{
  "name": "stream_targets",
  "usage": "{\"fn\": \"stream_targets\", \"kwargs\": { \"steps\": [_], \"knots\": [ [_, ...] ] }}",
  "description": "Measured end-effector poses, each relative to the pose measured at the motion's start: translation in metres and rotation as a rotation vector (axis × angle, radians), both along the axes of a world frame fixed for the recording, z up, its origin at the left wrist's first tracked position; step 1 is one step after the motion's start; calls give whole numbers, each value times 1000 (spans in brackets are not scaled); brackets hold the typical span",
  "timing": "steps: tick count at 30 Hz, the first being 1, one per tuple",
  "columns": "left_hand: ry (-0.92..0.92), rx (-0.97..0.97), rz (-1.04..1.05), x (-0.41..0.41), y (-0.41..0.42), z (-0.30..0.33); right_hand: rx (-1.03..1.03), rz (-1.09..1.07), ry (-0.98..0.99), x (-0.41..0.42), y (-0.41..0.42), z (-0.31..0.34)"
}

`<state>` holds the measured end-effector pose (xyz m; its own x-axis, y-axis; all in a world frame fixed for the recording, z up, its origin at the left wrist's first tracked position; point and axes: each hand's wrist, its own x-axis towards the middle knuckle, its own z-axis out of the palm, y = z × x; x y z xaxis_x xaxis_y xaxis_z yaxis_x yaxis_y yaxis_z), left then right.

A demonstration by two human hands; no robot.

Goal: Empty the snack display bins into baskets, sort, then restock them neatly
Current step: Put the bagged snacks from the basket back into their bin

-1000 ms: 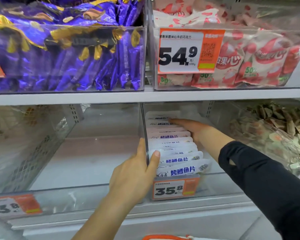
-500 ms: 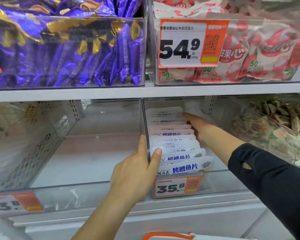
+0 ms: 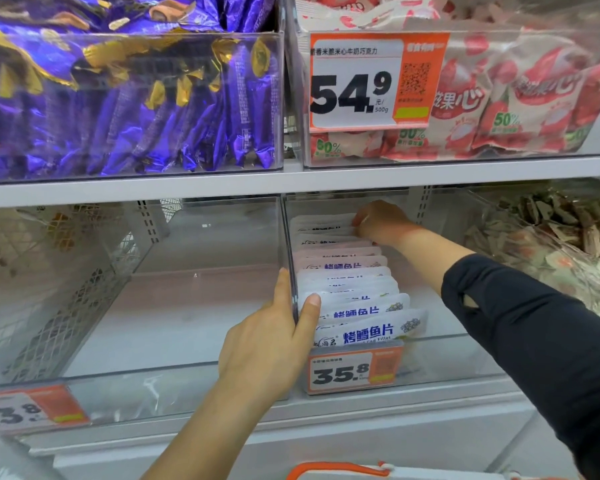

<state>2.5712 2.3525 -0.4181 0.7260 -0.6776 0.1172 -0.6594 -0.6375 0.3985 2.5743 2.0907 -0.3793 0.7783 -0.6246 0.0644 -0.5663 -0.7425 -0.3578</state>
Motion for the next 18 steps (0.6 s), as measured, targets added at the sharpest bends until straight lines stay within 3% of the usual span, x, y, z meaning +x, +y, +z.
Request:
{"fn": "stream_targets", "kwargs": {
  "steps": [4,11,15,18],
  "knots": [
    [-6,16,1,1,0,0,-69,-9,-18,-1,-1,-11],
    [-1,24,-6,1,-1,0,41,-84,-253,-7,-9,-30],
    [18,30,-2,-1,0,3,330,-67,-339,-14,-2,-22],
    [20,32,-4,-2,0,4,632,-270,-412,-26,6,-18]
  ]
}}
